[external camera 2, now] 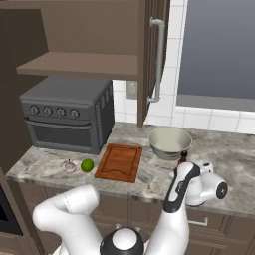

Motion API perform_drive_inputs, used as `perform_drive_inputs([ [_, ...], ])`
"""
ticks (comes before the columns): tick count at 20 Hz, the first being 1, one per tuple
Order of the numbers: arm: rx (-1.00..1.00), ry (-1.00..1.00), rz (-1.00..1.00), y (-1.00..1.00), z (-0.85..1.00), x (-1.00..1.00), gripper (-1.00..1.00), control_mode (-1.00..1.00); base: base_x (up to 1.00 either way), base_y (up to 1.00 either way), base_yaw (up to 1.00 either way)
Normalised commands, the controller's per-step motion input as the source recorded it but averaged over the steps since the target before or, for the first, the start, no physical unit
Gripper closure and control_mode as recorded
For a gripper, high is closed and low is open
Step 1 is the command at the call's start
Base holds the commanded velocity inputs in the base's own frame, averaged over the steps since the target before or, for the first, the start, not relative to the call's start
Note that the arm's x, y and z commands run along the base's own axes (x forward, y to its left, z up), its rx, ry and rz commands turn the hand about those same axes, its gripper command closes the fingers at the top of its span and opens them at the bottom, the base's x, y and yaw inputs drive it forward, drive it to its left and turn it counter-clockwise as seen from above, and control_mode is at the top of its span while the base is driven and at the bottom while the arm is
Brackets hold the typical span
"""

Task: Open the cabinet. Place the bowl and condiment on the counter. Then place the lime and garlic on the cutting board.

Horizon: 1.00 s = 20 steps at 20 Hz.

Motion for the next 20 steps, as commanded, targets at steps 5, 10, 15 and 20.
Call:
perform_drive_inputs([
  [5, 0.00, -0.05, 0.00, 0.00, 0.00, -0.19, -1.00, -1.00, 0.00, 0.00, 0.00],
  [10, 0.00, -0.02, 0.00, 0.00, 0.21, -0.32, -1.00, -1.00, 0.00, 0.00, 0.00],
  [15, 0.00, 0.01, -0.03, 0.14, 0.73, -0.48, -1.00, -1.00, 0.00, 0.00, 0.00],
  [20, 0.00, 0.11, -0.14, 0.19, 0.69, -0.46, -1.00, -1.00, 0.00, 0.00, 0.00],
])
